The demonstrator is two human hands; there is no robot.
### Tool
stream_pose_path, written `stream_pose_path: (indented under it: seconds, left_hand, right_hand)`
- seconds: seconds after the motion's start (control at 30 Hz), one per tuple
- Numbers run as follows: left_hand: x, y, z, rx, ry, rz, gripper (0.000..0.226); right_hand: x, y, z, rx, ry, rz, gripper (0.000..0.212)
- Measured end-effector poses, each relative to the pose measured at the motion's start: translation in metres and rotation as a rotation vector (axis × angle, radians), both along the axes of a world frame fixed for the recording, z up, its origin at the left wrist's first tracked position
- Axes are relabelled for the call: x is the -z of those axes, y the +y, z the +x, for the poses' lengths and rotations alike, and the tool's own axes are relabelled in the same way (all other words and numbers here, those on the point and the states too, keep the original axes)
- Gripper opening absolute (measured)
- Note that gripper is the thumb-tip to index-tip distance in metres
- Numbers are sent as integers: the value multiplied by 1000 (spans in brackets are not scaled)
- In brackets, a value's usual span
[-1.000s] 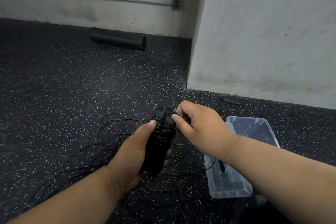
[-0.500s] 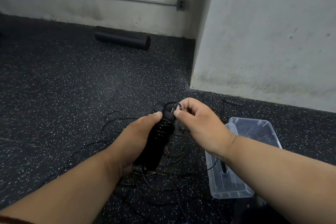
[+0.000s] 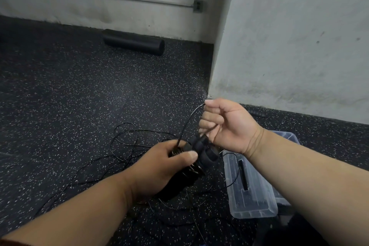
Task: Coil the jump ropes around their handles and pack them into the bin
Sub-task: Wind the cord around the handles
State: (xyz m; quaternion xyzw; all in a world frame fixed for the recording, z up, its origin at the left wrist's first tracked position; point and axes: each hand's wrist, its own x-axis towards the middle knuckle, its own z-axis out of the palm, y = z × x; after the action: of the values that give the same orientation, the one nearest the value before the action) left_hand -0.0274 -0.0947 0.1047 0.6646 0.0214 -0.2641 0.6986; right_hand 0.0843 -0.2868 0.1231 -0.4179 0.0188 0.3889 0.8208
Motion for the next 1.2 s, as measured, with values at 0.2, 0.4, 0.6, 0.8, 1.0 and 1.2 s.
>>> stream_pose_path:
  seconds: [0.2,0.4,0.6,0.8,1.0,1.2]
  left_hand:
    - [-5,-11,-4,224,33,142,28]
    - [-14,-22,-9,380,-32,204,11]
    - [-20,-23,-12,384,-56,78,22]
    - [-19,3,-4,-22,-107,26,18]
    - [-12,11,-1,-428,7,-66,32]
    - [-3,2,0,-517,52,-133,26]
  right_hand:
    - [1,4,0,-227,-125,-11,20]
    - [17,24,-25,-277,-285,-258,31]
    - [13,35,-30,-244,-58,-62,35]
    - [20,28,-21,58,85,-156,14]
    - [25,23,-16,101,-197,-322,6]
    - [11,26,-18,-136,-403,-643,31]
